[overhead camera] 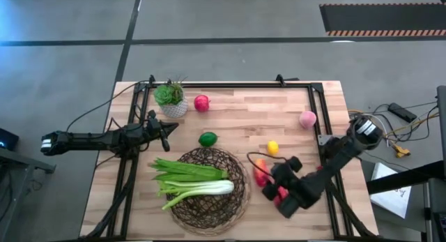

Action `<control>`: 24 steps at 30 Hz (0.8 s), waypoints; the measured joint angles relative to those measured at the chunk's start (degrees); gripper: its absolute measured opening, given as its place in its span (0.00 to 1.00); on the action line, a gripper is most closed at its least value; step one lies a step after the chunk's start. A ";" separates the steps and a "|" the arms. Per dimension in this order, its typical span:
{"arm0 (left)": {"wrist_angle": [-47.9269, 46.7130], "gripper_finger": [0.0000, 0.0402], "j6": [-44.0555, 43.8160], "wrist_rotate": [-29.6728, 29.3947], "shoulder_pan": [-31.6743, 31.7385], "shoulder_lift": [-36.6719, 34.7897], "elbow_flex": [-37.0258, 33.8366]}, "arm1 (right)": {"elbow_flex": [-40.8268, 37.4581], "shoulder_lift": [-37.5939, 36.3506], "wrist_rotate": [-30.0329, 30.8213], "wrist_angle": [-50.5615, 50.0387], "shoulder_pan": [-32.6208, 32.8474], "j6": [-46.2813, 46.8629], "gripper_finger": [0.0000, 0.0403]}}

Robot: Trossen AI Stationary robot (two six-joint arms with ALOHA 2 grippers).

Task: Build produce basket
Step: Put the top mango into the mesh basket

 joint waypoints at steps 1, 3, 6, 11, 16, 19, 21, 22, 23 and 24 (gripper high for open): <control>0.00 0.01 0.01 -0.02 0.00 0.00 0.00 | -0.36 0.01 -0.74 1.59 -1.06 -1.78 0.84; 0.00 0.01 0.01 -0.01 0.00 0.00 0.00 | -1.16 0.01 -2.42 5.66 -3.43 -5.77 0.88; 0.00 0.01 0.02 -0.02 0.00 0.00 0.00 | -2.88 0.01 -5.91 10.18 -7.08 -9.49 0.91; 0.00 0.01 0.01 -0.01 0.00 0.00 0.00 | -6.12 0.01 -10.20 13.00 -10.90 -10.05 0.91; 0.00 0.01 0.00 0.00 0.00 0.00 0.00 | -9.86 0.03 -14.23 20.73 -11.52 -12.57 0.91; 0.00 0.01 0.00 -0.02 -0.01 0.00 0.00 | -11.69 0.03 -16.54 25.27 -11.42 -14.12 0.91; 0.00 0.01 0.00 -0.01 -0.01 0.00 0.00 | -11.93 0.05 -16.72 24.69 -11.42 -14.16 0.91; 0.00 0.01 0.02 -0.02 0.00 0.00 0.00 | -11.93 0.05 -16.72 24.39 -11.42 -14.21 0.91; 0.00 0.01 0.00 -0.02 0.00 0.00 0.00 | -11.93 0.05 -16.73 24.10 -11.42 -14.44 0.91; 0.00 0.01 0.01 -0.01 0.00 0.00 0.00 | -11.93 0.05 -16.97 23.81 -11.42 -14.90 0.91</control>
